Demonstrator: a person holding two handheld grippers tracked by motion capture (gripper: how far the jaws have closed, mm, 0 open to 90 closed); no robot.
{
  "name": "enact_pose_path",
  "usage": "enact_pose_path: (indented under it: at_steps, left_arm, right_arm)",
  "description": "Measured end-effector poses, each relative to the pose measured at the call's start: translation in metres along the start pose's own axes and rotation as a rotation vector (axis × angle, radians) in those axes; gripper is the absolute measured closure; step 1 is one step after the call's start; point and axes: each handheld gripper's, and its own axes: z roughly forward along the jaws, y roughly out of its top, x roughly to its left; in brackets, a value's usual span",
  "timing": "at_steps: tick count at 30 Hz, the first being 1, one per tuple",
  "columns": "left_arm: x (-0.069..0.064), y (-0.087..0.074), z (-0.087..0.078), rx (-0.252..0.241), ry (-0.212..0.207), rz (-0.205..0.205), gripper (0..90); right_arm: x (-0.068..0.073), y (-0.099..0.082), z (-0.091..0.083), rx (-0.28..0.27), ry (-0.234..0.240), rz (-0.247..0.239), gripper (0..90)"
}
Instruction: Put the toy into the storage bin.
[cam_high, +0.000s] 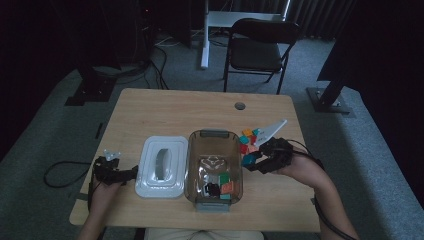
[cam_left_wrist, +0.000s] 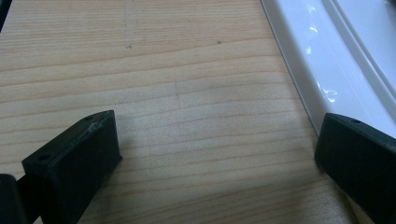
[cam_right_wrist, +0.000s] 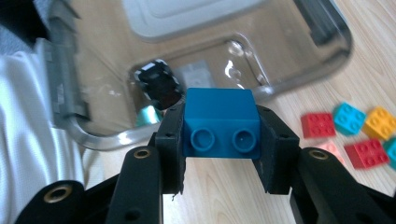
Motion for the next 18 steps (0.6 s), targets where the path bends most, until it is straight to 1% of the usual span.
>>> enact_pose_path:
  at_steps: [3,4,6,8,10,12,18]
  left_arm:
    - [0.0,0.0,0.0,0.0,0.0,0.0,0.5]
    - [0.0,0.0,0.0,0.0,0.0,0.001,0.5]
    - [0.0,0.0,0.0,0.0,0.0,0.001,0.5]
    - [0.0,0.0,0.0,0.0,0.0,0.001,0.5]
    - [0.0,0.0,0.0,0.0,0.0,0.0,0.4]
    - [0.0,0.0,0.0,0.0,0.0,0.001,0.5]
    - [0.0,0.0,0.0,0.0,0.0,0.0,0.5]
  right_arm:
    - [0.007,0.011,0.0,0.002,0.014,-0.029,58.7]
    - [0.009,0.014,0.0,-0.007,0.024,-0.044,58.7]
    - [0.013,0.021,0.002,0.002,0.031,-0.068,58.7]
    - [0.017,0.028,0.006,0.006,0.055,-0.091,58.7]
    - [0.02,0.035,0.011,0.028,0.055,-0.114,58.7]
    - [0.023,0.042,0.017,0.04,0.072,-0.137,58.7]
    - [0.029,0.058,0.038,0.084,0.112,-0.181,58.7]
